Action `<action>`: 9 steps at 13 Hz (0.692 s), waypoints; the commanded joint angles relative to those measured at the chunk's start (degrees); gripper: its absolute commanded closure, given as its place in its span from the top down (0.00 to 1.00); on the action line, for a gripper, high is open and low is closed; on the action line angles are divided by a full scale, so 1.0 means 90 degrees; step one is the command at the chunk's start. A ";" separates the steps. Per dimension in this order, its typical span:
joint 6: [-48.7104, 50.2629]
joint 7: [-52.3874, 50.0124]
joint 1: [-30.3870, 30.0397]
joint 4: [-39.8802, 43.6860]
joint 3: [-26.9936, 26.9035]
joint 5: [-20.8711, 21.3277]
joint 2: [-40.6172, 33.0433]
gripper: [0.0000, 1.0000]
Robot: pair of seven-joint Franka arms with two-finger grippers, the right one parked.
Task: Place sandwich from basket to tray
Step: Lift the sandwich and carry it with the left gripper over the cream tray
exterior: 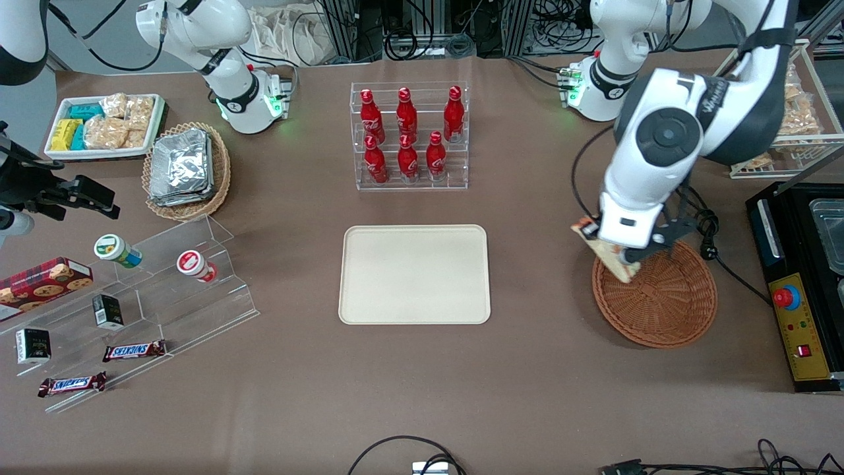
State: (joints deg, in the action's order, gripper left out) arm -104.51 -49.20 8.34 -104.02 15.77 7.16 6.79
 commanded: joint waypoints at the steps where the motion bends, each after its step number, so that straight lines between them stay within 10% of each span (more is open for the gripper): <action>1: 0.0070 0.0291 -0.0008 0.0317 0.0570 -0.0307 0.0329 0.00; 9: -0.1266 0.0233 0.0723 0.0337 0.1090 0.0073 0.1364 0.04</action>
State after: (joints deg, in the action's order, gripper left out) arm -114.27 -47.31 13.14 -102.88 25.58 6.60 16.82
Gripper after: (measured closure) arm 0.841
